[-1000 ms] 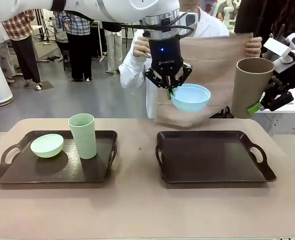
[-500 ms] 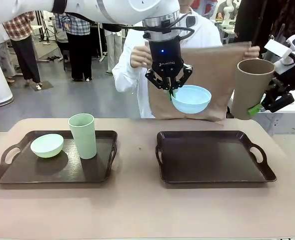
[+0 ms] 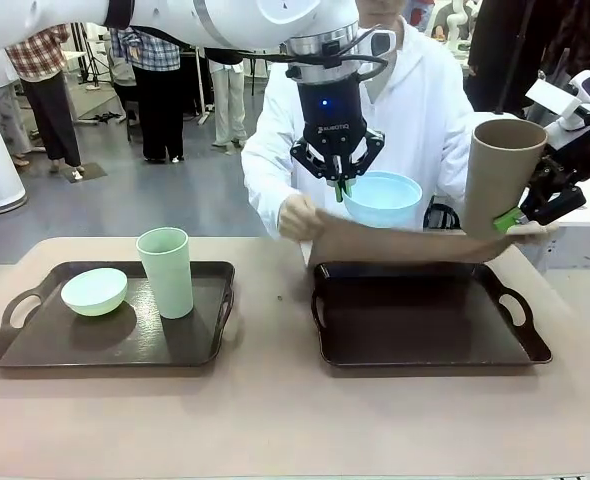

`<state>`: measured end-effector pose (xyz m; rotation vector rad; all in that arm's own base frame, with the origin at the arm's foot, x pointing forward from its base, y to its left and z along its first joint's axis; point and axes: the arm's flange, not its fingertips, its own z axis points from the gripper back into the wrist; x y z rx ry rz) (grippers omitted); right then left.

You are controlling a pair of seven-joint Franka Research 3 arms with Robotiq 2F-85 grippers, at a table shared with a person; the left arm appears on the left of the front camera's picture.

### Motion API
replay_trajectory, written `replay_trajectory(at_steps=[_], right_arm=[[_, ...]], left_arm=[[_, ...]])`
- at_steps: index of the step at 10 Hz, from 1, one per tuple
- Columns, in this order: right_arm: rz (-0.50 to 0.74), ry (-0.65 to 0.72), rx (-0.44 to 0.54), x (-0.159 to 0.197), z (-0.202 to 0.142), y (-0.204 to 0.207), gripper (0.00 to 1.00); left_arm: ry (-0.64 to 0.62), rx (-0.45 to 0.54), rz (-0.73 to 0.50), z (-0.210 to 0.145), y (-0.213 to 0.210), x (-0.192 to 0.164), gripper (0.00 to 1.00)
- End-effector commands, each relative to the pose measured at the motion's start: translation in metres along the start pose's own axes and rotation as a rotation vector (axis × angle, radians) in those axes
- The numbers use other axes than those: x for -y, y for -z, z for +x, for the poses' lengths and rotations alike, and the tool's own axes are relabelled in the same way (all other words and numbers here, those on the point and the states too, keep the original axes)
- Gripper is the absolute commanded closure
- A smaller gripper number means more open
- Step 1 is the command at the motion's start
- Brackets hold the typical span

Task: Set up a tray with a mat and arrange the tableware.
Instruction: Place the Picnic Bowl and Reusable plastic cup back onto the Handle tray in front of the human's position.

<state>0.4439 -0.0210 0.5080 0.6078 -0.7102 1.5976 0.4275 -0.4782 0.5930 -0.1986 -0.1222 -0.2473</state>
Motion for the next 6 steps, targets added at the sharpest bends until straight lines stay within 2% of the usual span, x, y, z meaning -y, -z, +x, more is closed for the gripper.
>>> replay_trajectory(at_steps=[1, 6], right_arm=[[-0.006, -0.015, -0.001, 0.0026, -0.0006, -0.0011, 1.0], [-0.006, -0.015, -0.001, 0.0026, -0.0006, -0.0011, 1.0]], left_arm=[[-0.003, 0.011, 0.005, 0.0011, -0.0024, 0.0005, 1.0], [-0.003, 0.011, 0.005, 0.0011, -0.0024, 0.0005, 1.0]])
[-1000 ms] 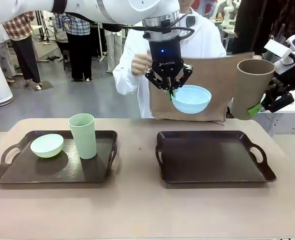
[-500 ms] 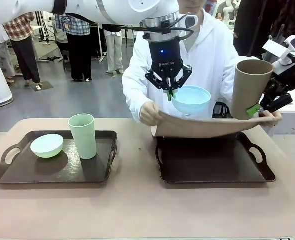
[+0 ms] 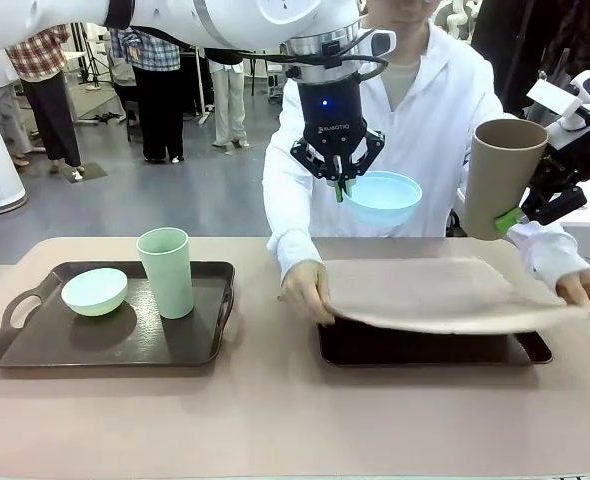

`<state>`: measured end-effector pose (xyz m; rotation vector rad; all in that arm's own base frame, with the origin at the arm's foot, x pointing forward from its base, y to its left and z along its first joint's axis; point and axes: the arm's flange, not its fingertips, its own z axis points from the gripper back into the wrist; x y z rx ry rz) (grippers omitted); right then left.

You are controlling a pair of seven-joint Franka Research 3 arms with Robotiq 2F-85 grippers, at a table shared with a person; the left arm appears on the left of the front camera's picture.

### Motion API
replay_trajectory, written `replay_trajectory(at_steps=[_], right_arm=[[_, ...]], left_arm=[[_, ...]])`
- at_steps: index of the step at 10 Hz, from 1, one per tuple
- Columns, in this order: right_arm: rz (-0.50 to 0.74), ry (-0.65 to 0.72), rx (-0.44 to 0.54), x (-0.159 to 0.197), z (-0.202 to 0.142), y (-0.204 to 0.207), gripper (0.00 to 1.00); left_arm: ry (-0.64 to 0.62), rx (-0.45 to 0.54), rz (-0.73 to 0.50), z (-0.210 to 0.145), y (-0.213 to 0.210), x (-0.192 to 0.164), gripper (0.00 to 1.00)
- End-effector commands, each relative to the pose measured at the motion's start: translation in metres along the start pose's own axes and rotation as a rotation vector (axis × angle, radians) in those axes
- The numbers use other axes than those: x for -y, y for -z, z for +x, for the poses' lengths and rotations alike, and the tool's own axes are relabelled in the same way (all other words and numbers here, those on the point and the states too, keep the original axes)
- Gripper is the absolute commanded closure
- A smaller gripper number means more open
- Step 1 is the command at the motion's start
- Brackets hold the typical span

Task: Set up a tray with a mat and arrange the tableware.
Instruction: Place the Picnic Bowl and Reusable plastic cup back onto the Handle tray in front of the human's position.

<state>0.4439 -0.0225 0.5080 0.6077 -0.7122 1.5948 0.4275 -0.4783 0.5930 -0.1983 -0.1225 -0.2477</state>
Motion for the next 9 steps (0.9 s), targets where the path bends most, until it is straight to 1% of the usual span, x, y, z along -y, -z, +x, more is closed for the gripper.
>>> replay_trajectory(at_steps=[1, 9], right_arm=[[-0.003, -0.017, -0.002, 0.0028, 0.0003, 0.0, 1.0], [-0.003, -0.017, -0.002, 0.0028, 0.0003, 0.0, 1.0]], left_arm=[[-0.003, 0.01, 0.005, 0.0012, -0.0024, 0.0004, 1.0], [-0.003, 0.01, 0.005, 0.0012, -0.0024, 0.0004, 1.0]])
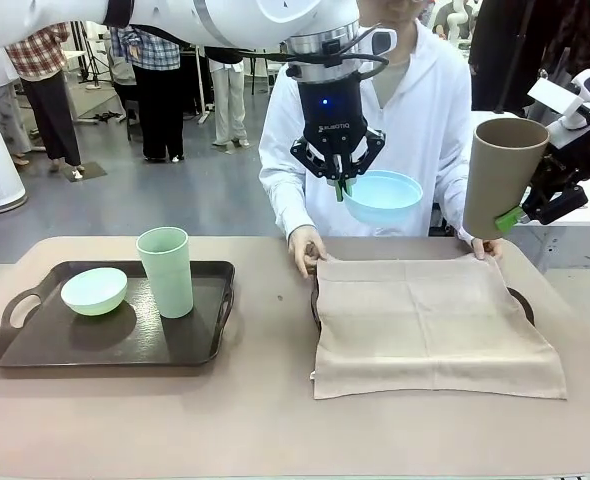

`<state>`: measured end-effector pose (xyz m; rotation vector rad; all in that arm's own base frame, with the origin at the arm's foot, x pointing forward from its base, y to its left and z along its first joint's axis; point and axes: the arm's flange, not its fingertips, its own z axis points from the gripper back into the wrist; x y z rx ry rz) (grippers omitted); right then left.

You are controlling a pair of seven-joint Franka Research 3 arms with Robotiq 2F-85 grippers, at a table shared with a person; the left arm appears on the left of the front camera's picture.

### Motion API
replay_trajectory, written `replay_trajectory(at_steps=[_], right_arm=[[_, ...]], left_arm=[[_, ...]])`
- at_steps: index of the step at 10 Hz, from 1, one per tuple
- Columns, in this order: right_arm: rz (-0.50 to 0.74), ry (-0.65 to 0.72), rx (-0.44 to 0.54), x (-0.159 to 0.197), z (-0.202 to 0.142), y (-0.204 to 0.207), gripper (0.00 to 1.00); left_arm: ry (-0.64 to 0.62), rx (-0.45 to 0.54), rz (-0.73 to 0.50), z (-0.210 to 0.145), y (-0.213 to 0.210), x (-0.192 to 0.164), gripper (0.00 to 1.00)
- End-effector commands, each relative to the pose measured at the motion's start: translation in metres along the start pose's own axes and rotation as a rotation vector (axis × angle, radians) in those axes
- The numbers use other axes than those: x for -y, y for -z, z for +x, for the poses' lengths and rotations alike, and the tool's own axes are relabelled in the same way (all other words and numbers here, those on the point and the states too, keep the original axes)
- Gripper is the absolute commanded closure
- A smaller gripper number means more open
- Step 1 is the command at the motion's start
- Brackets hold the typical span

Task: Set up a tray with a mat and arrange the tableware.
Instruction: Place the Picnic Bowl and Reusable plastic cup back onto the Handle tray in front of the human's position.

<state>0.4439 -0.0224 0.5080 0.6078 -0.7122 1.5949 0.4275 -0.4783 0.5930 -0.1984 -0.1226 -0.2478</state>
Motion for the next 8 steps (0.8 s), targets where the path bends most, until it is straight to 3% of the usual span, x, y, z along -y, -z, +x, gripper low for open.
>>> replay_trajectory(at_steps=[1, 7, 8], right_arm=[[-0.004, -0.017, -0.003, 0.0028, 0.0003, 0.0, 1.0], [-0.004, -0.017, -0.003, 0.0028, 0.0003, 0.0, 1.0], [0.0, 0.0, 0.0, 0.0, -0.0001, -0.0001, 0.21]], left_arm=[[-0.003, 0.01, 0.005, 0.0011, -0.0025, 0.0003, 1.0], [-0.003, 0.01, 0.005, 0.0011, -0.0025, 0.0003, 1.0], [0.0, 0.0, 0.0, 0.0, 0.0, 0.0, 0.96]])
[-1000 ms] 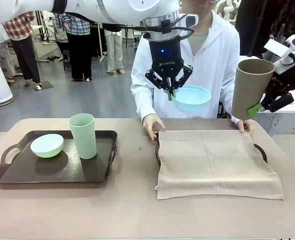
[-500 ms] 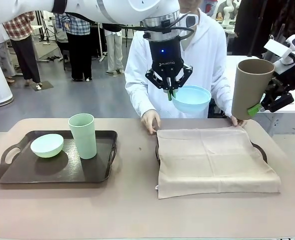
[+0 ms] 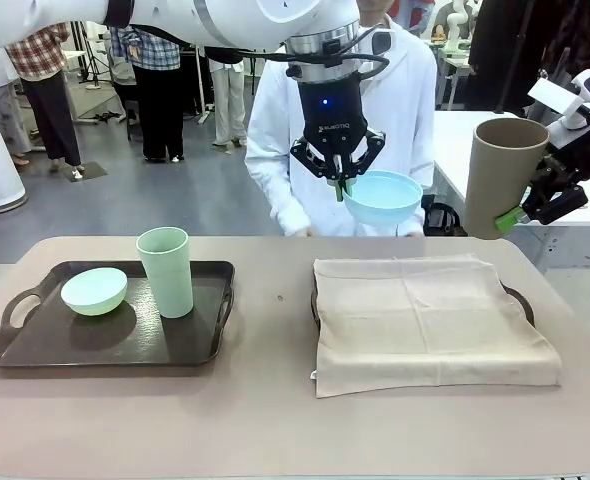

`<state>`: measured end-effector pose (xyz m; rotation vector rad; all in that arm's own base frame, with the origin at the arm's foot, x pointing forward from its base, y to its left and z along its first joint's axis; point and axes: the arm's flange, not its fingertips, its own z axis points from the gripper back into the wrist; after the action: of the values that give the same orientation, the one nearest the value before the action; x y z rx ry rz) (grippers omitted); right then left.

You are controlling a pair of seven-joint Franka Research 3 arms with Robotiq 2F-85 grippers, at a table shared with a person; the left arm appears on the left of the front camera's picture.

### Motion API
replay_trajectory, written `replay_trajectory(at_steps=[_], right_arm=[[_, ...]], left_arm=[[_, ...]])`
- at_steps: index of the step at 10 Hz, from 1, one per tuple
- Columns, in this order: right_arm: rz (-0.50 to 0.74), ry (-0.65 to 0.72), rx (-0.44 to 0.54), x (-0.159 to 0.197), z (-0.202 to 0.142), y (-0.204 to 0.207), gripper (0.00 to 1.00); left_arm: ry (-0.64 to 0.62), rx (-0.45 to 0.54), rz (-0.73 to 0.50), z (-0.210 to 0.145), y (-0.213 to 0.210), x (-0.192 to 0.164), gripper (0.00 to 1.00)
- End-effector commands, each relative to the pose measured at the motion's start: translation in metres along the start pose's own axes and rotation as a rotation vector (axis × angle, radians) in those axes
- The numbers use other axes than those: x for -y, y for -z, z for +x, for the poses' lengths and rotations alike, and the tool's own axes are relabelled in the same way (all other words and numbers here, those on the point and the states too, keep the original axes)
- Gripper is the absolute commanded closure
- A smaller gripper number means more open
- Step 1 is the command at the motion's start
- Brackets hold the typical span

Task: Set up a tray with a mat and arrange the tableware.
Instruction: Place the Picnic Bowl and Reusable plastic cup back onto the Handle tray in front of the human's position.

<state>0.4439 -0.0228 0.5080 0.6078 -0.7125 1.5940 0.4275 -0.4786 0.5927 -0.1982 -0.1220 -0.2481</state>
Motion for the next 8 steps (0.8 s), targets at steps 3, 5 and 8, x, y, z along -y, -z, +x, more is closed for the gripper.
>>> replay_trajectory(at_steps=[3, 5, 8], right_arm=[[0.007, 0.041, 0.14, 0.029, -0.064, 0.019, 0.21], [0.009, 0.08, 0.163, 0.039, -0.096, 0.037, 0.21], [0.031, 0.137, 0.141, 0.051, -0.122, 0.059, 0.21]], left_arm=[[-0.034, -0.035, -0.018, 0.023, 0.061, -0.01, 0.96], [-0.057, -0.029, -0.025, 0.034, 0.096, -0.009, 0.96], [-0.084, -0.065, -0.024, 0.045, 0.141, -0.008, 0.96]])
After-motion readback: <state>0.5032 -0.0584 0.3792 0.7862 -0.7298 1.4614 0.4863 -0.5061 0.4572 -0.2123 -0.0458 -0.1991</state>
